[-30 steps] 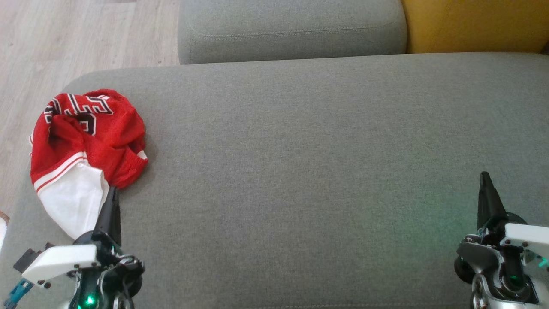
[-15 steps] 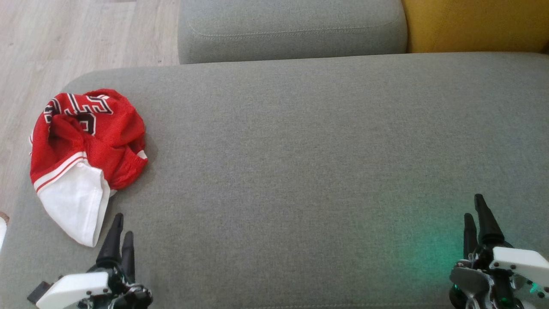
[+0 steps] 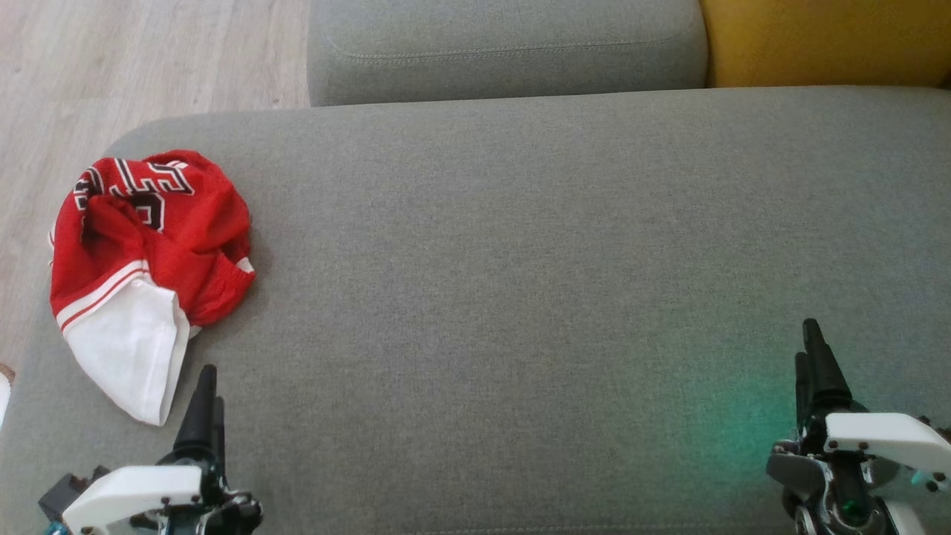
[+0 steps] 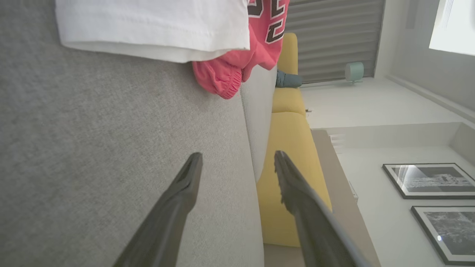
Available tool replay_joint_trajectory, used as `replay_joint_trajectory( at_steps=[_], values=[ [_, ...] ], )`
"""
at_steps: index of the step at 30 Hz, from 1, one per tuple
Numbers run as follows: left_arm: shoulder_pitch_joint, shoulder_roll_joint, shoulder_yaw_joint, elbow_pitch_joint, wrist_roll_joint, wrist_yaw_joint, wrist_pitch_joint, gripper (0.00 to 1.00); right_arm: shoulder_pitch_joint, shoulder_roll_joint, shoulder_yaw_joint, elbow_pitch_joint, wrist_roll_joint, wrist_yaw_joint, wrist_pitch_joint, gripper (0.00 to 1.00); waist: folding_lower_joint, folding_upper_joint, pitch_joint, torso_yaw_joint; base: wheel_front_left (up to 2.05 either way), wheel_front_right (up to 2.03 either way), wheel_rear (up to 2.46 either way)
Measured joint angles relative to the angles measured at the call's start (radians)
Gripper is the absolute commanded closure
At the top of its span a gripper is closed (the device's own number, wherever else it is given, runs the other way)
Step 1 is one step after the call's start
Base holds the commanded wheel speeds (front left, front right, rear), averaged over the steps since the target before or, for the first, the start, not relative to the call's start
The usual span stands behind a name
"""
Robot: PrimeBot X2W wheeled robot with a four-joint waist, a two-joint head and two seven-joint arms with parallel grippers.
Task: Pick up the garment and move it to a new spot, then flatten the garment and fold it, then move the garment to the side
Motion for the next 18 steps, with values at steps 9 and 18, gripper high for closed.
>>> replay_joint_trajectory(
  at_steps=[9, 18],
  values=[
    [-0.011, 0.000, -0.017, -0.007, 0.141, 0.022, -0.026, 0.00, -0.003, 0.000, 0.002, 0.002, -0.145, 0.000, -0.025, 0.00, 0.0000, 0.0000, 0.007, 0.000, 0.00, 0.00, 0.00],
    [-0.014, 0.001, -0.031, -0.015, 0.272, 0.041, -0.052, 0.00, -0.022, 0.000, 0.011, 0.002, -0.268, 0.000, -0.051, 0.00, 0.0000, 0.0000, 0.012, -0.001, 0.00, 0.00, 0.00]
  ],
)
